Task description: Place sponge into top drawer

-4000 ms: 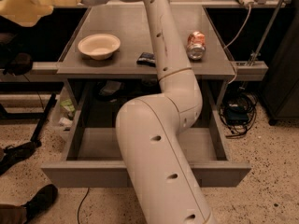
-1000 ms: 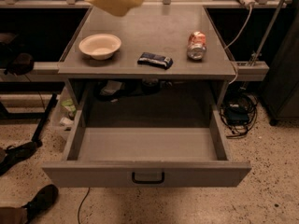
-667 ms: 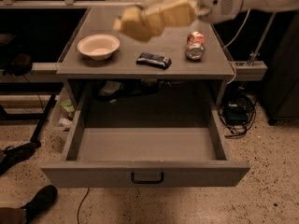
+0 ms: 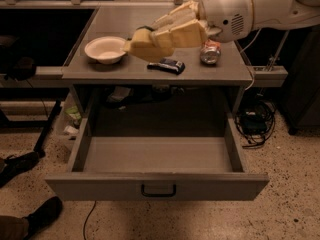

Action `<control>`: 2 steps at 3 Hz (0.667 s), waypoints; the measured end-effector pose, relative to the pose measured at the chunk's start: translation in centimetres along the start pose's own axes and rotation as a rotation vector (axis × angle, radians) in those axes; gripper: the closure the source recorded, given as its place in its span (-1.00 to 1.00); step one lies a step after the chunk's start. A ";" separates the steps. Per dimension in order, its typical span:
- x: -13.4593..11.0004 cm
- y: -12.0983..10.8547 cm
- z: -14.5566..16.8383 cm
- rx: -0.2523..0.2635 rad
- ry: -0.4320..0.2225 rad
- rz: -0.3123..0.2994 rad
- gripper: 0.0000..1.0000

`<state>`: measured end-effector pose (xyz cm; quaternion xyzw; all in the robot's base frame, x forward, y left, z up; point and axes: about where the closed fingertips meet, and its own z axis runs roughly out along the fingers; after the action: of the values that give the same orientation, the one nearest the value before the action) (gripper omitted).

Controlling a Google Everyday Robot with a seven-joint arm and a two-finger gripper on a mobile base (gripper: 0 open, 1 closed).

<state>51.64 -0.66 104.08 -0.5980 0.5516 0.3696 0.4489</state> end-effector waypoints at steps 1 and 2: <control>1.8 -0.4 2.4 -0.014 0.008 -0.013 1.00; 6.3 -1.1 6.4 -0.016 0.019 -0.001 1.00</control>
Offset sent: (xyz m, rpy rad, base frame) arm 0.0431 0.0677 -0.1598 -0.0362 0.0395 -0.0113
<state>53.79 3.27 96.24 -0.6052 0.5526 0.3681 0.4391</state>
